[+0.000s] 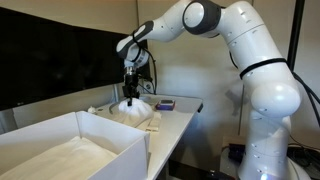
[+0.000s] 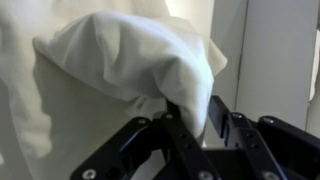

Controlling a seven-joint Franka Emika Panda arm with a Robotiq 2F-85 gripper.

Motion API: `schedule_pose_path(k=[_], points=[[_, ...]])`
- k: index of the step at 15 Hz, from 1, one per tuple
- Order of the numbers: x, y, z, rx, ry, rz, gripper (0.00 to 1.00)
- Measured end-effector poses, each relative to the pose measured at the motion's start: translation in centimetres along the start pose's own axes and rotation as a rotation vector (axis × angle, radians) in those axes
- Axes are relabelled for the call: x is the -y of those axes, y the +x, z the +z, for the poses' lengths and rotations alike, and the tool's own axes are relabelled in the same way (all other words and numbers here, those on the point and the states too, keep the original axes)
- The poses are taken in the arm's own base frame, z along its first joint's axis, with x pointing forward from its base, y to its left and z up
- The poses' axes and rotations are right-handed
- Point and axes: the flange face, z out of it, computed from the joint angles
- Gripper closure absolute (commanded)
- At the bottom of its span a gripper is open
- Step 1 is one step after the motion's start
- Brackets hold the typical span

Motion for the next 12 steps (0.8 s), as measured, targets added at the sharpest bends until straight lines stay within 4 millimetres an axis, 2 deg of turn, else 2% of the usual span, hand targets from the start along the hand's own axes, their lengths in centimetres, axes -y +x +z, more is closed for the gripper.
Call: schedule_pose_path(k=[3,5,8,10,12], points=[[3.6,-3.6,0.2,0.07,0.038,0.01,0.11],[6.3,-6.1,-0.5,0.085,0.061,0.006,0.0],[9.2,-8.9,-1.8,0.063,0.057,0.032,0.0],[10.9,-9.6,-1.7,0.041,0.038,0.076,0.0],[13.2,-9.5,-0.7,-0.003,0.032,0.134,0.0]])
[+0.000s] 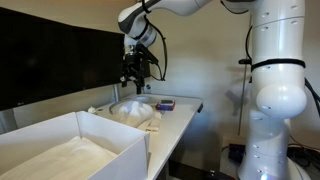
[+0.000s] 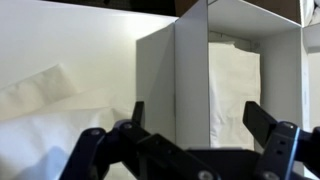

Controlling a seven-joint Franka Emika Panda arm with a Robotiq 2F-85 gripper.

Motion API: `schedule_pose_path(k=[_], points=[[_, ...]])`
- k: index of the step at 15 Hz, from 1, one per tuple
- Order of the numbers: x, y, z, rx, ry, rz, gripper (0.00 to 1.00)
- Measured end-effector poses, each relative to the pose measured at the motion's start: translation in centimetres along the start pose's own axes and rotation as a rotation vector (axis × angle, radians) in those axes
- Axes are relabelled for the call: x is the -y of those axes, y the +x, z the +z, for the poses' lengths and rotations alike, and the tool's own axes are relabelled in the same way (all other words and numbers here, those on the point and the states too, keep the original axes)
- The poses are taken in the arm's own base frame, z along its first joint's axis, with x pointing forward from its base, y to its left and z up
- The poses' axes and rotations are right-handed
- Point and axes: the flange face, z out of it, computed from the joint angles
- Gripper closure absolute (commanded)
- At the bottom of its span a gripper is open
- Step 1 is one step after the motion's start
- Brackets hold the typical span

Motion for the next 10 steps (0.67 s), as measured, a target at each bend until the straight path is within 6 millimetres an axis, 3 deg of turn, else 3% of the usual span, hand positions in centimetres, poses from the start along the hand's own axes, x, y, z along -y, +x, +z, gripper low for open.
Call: schedule_pose_path(k=[6,8,10], points=[[7.6,1.4,5.7,-0.163,-0.031,0.065,0.0],[7.8,2.3,5.7,-0.223,-0.031,0.103,0.0],[6.6,3.2,5.3,-0.261,-0.024,0.15,0.0]])
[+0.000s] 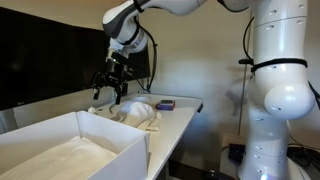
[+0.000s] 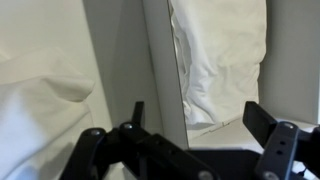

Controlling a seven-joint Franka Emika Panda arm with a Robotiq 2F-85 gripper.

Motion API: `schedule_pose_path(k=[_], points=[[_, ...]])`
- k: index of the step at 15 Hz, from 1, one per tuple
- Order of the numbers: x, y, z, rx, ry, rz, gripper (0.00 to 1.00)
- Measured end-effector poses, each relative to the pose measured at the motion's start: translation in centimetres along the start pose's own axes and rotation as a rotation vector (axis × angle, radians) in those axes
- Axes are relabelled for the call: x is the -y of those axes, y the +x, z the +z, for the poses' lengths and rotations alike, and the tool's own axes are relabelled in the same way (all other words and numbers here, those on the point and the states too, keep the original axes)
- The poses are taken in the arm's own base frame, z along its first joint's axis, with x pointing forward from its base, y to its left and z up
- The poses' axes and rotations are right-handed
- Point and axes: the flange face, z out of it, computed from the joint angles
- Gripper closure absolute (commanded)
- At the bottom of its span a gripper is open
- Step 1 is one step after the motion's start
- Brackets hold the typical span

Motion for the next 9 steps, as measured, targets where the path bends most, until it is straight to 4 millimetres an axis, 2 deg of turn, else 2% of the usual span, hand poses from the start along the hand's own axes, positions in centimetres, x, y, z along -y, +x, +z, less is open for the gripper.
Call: schedule_pose_path(k=[4,6,9], points=[[-1.7,1.3,-0.8,-0.051,-0.027,0.075,0.0],[-1.6,1.4,-1.8,-0.082,-0.092,0.072,0.0],[-0.1,0.5,-4.6,-0.148,-0.239,0.018,0.0]])
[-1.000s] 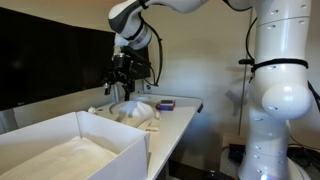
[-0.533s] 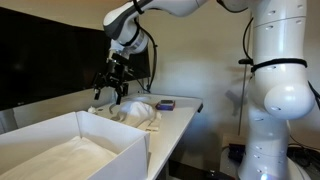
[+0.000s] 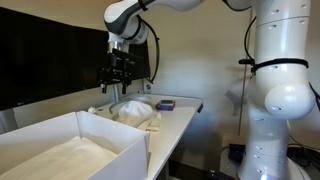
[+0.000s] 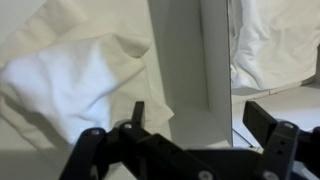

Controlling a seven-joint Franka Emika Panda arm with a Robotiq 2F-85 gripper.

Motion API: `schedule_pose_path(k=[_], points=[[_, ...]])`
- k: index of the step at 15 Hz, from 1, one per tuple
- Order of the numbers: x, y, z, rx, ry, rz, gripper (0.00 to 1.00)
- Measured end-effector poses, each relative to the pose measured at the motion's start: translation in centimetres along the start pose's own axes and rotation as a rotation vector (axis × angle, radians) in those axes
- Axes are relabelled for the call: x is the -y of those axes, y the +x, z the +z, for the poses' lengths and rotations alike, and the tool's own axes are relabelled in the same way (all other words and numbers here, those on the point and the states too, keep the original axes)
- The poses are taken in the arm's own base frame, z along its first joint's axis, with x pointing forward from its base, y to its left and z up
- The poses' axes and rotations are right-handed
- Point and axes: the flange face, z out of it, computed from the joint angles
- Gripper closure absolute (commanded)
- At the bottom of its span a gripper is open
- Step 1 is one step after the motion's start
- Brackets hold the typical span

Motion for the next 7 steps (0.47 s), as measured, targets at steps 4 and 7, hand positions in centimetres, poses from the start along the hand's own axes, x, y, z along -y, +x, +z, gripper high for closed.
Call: schedule_pose_path(k=[4,7], points=[[1.4,-1.8,-4.4,-0.037,-0.121,-0.076,0.0],[1.9,-2.4,-5.4,-0.034,-0.122,-0.085,0.0]])
